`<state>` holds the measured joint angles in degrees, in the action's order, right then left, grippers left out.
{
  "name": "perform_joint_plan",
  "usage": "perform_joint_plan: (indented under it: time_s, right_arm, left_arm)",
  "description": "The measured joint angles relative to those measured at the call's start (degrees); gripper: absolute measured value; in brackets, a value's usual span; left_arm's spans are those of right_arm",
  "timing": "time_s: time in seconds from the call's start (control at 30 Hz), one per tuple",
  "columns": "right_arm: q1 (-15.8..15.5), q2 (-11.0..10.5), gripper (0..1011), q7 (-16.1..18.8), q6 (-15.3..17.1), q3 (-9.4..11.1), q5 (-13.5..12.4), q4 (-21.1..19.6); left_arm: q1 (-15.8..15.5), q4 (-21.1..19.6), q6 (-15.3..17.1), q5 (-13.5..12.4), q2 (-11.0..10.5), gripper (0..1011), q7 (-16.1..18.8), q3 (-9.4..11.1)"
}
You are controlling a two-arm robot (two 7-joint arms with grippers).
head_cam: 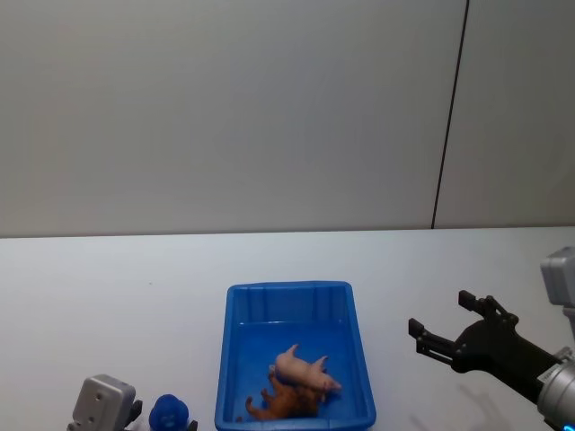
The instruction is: Pick up the two dolls from the table and place them into the box.
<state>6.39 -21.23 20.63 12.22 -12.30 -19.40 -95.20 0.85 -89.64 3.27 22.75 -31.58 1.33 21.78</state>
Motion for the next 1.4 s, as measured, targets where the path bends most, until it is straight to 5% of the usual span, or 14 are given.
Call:
perform_joint_plan:
  time_s: [0.53,1.27,1.4]
  right_arm:
    - [0.0,0.0,1001,0.0,0.0,0.0,0.0,0.0]
    - [0.0,0.0,1001,0.0,0.0,0.0,0.0,0.0]
    - [0.0,0.0,1001,0.0,0.0,0.0,0.0,0.0]
  left_arm:
    - [-3.0,4.1,-0.8,-2.1,2.4,560,-2.7,-0.2]
    - [-8.5,-0.7,-1.8,-8.9,4.8,411,-5.4,-1.5]
    - [-10.3,-1.0,-2.0,-10.5,6.3,521,-6.9,-1.1]
